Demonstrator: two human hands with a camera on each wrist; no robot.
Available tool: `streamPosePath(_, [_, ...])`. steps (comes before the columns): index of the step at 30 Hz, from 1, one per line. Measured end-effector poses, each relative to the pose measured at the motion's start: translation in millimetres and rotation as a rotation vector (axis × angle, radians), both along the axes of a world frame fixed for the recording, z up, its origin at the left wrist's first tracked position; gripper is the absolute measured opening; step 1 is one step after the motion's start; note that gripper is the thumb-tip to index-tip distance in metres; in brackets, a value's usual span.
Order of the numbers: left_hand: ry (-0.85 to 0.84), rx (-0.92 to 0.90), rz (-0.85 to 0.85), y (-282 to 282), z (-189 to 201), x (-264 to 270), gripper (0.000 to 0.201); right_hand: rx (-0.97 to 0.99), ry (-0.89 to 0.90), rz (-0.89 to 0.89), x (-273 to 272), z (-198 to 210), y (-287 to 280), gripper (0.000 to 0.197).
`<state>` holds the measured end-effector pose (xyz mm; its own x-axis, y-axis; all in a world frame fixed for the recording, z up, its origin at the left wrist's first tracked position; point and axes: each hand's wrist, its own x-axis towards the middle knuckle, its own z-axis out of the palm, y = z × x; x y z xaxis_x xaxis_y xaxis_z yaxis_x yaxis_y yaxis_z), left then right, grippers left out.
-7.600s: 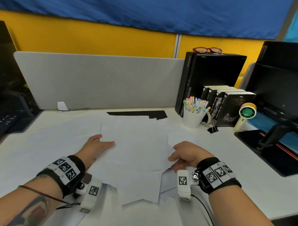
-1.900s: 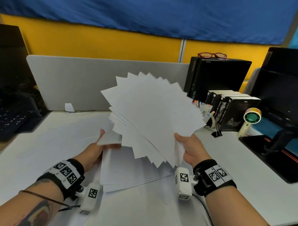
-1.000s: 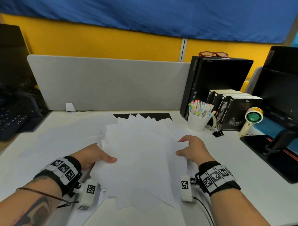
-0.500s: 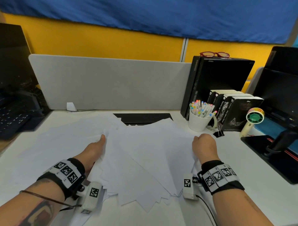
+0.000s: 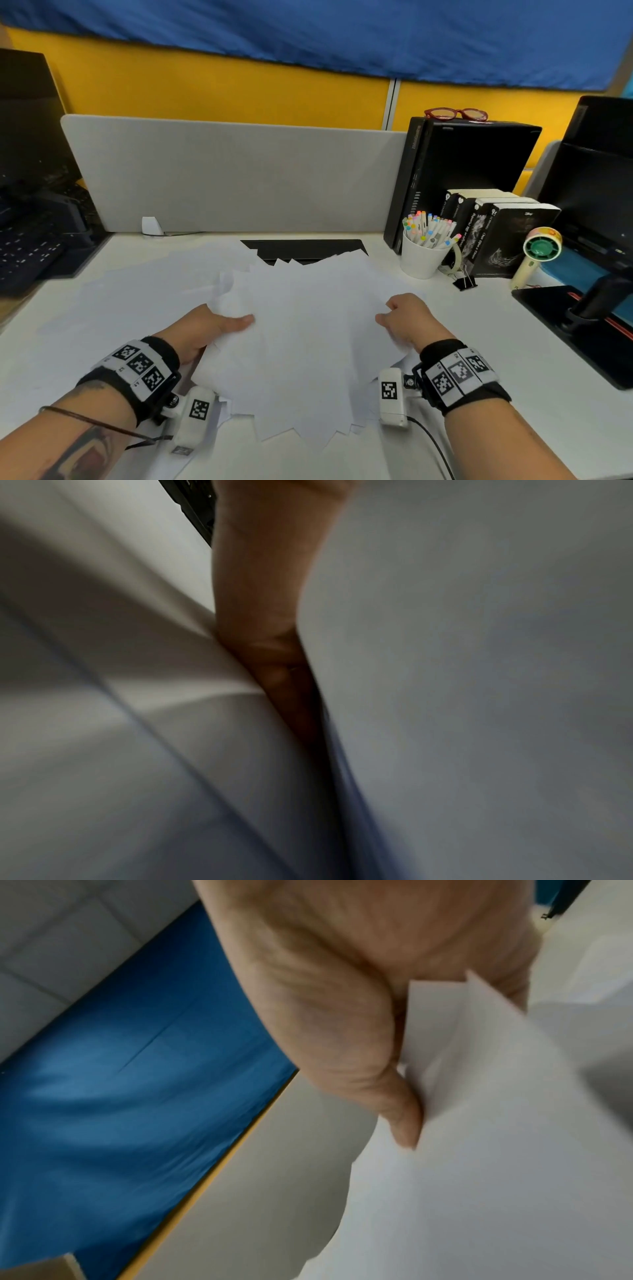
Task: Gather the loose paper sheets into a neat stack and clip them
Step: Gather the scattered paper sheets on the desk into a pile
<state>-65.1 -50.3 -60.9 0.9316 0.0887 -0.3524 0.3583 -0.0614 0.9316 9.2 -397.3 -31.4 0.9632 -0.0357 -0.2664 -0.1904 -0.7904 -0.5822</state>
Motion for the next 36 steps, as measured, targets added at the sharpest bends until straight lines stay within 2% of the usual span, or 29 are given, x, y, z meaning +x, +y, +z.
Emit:
streamPosePath(1, [-0.004, 0.004, 0.019, 0, -1, 0, 0.076, -0.029, -0.028, -0.010, 1, 2, -3, 0.037])
streamPosePath(3, [-0.001, 0.021, 0.053, 1, -3, 2, 0.061, -0.072, -0.025, -0.061, 1, 10, -9, 0.010])
streamPosePath(5, [0.011, 0.042, 0.069, 1, -3, 2, 0.050, -0.247, 0.055, 0.029, -4, 13, -15, 0.039])
streamPosePath(6, [0.015, 0.053, 0.074, 1, -3, 2, 0.047, -0.302, 0.092, 0.100, -5, 13, -19, 0.047])
streamPosePath(7, [0.017, 0.059, 0.081, 0, -3, 3, 0.045, -0.292, 0.111, 0.149, -5, 12, -21, 0.046])
streamPosePath(8, [0.016, 0.057, 0.087, 0, -2, 3, 0.044, -0.188, 0.170, 0.100, -7, 14, -20, 0.037])
streamPosePath(9, [0.011, 0.051, 0.087, -1, -2, 3, 0.045, -0.075, 0.197, 0.033, -8, 17, -14, 0.021])
streamPosePath(10, [0.006, 0.044, 0.079, -1, -1, 2, 0.047, 0.035, 0.159, 0.048, -11, 14, -10, 0.013])
streamPosePath(12, [0.001, 0.038, 0.043, -3, 1, 2, 0.052, 0.030, 0.148, 0.192, -13, 4, 1, 0.025])
streamPosePath(14, [-0.006, 0.022, -0.002, -4, 3, 0, 0.059, 0.153, 0.218, 0.225, -18, 2, 17, 0.025])
streamPosePath(15, [-0.008, 0.022, -0.013, -3, 1, 0, 0.070, 0.195, 0.230, 0.226, -17, 2, 22, 0.023])
streamPosePath(17, [-0.011, 0.049, -0.002, 1, -5, 1, 0.100, 0.154, 0.117, 0.164, -11, 0, 23, 0.026])
streamPosePath(19, [0.008, 0.080, 0.023, 6, -8, 3, 0.111, 0.088, -0.017, 0.025, 0, -2, 12, 0.046])
streamPosePath(21, [0.043, 0.084, 0.037, 6, -5, 2, 0.093, 0.145, -0.019, -0.038, 1, -3, 0, 0.069])
streamPosePath(23, [0.051, 0.072, 0.068, 6, -2, 0, 0.070, 0.171, 0.004, -0.023, 2, -5, -8, 0.079])
streamPosePath(24, [0.047, 0.073, 0.074, 6, -2, -1, 0.075, 0.155, 0.002, -0.015, 1, -6, -11, 0.076])
streamPosePath(26, [0.027, 0.064, 0.070, 7, -4, 0, 0.091, 0.079, -0.010, 0.007, 2, -9, -13, 0.058])
streamPosePath(29, [0.019, 0.026, 0.051, 3, 2, -5, 0.076, -0.032, -0.029, 0.018, 4, -10, -12, 0.026])
streamPosePath(32, [0.010, -0.013, 0.049, 1, 6, -7, 0.076, 0.087, -0.029, -0.037, 5, -9, -14, 0.026])
streamPosePath(34, [-0.001, -0.027, 0.044, 2, 6, -7, 0.089, 0.187, 0.033, -0.037, 2, -6, -16, 0.028])
streamPosePath(36, [0.000, -0.037, 0.041, 3, 7, -7, 0.097, 0.308, -0.003, -0.025, 1, -9, -15, 0.036])
